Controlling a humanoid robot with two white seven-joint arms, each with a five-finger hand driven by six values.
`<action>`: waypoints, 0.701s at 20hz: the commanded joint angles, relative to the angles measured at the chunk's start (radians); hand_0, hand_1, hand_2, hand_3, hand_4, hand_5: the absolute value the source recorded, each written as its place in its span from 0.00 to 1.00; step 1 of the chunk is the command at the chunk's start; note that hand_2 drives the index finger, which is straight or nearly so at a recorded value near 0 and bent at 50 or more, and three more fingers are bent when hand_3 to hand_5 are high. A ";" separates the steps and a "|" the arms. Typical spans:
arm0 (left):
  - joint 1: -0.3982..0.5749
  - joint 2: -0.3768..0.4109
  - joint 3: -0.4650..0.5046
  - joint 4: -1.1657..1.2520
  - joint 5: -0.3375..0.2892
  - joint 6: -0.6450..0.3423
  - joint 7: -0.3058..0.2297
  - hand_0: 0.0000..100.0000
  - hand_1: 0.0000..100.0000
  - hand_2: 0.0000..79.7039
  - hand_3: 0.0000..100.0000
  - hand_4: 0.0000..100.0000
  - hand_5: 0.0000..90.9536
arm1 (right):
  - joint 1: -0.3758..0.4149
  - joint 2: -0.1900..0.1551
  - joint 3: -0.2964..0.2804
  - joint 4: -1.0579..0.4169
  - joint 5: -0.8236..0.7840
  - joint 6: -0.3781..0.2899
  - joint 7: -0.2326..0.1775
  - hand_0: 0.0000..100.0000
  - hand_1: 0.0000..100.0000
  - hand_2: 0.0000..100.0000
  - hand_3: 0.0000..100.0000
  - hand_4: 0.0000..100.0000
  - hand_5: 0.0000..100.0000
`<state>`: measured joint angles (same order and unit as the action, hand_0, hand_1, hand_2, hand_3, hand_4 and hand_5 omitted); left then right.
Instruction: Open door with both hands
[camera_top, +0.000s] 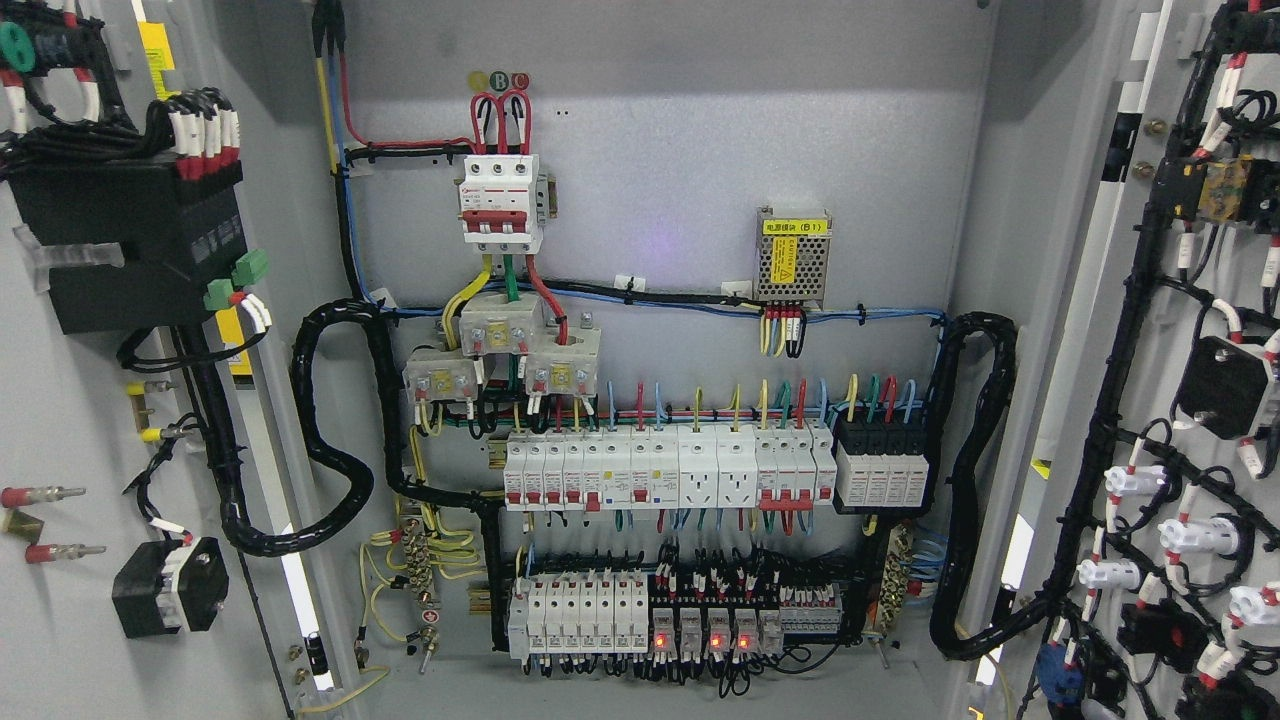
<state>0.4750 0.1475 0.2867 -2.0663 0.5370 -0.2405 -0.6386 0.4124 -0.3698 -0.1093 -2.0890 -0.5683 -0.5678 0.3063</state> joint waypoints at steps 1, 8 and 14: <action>0.011 -0.020 0.181 -0.009 0.063 0.000 -0.006 0.00 0.00 0.00 0.00 0.00 0.00 | -0.009 -0.001 -0.069 -0.002 -0.044 0.003 0.004 0.22 0.02 0.00 0.00 0.00 0.00; 0.010 -0.017 0.207 0.044 0.081 0.013 -0.012 0.00 0.00 0.00 0.00 0.00 0.00 | -0.004 0.003 -0.121 0.003 -0.062 0.005 0.004 0.22 0.02 0.00 0.00 0.00 0.00; -0.004 -0.006 0.242 0.121 0.118 0.102 -0.052 0.00 0.00 0.00 0.00 0.00 0.00 | -0.001 0.011 -0.125 0.004 -0.099 0.008 0.004 0.22 0.02 0.00 0.00 0.00 0.00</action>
<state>0.4810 0.1363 0.4381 -2.0242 0.6202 -0.1781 -0.6824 0.4076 -0.3671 -0.1898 -2.0873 -0.6327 -0.5633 0.3107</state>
